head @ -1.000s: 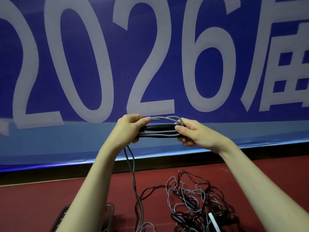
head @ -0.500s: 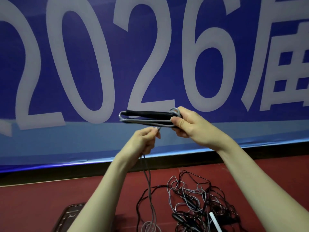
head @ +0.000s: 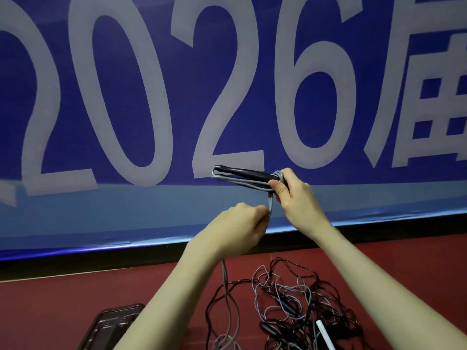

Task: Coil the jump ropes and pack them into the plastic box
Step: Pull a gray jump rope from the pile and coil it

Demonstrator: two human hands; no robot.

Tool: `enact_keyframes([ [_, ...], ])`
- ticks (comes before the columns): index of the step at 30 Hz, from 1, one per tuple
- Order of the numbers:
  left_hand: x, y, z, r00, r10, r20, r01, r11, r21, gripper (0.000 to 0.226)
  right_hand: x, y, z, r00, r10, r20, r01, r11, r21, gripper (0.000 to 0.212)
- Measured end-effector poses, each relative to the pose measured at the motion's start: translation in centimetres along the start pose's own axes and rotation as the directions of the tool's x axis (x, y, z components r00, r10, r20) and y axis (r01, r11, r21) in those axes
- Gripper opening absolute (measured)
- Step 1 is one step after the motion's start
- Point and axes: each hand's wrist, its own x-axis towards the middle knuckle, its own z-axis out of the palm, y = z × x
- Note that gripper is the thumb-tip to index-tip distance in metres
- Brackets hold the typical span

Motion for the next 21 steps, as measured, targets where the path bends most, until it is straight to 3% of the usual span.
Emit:
enact_keyframes([
  [5,-1.1,-1.4,-1.1,0.986,0.091,-0.141,-0.087,0.996,0.030,0.017,-0.2,-0.2,0.0,0.973,-0.140,0.183,0.172,0.969,-0.176,0.009],
  [12,-1.4,-3.3,-2.4,0.905,-0.060,-0.422,0.071,0.997,0.010,0.023,-0.2,-1.2,0.5,0.866,-0.096,0.491,0.302,0.883,-0.361,0.004],
  [17,-1.2,-4.4,-2.2,0.892,-0.095,-0.442,0.057,0.993,-0.100,0.021,-0.1,-2.1,-0.5,0.809,-0.027,0.588,0.234,0.931,-0.280,0.007],
  [21,-1.1,-3.7,-2.1,0.905,0.007,-0.425,-0.036,0.998,-0.060,0.015,-0.2,-2.4,-0.8,0.783,-0.006,0.622,0.212,0.943,-0.258,0.004],
])
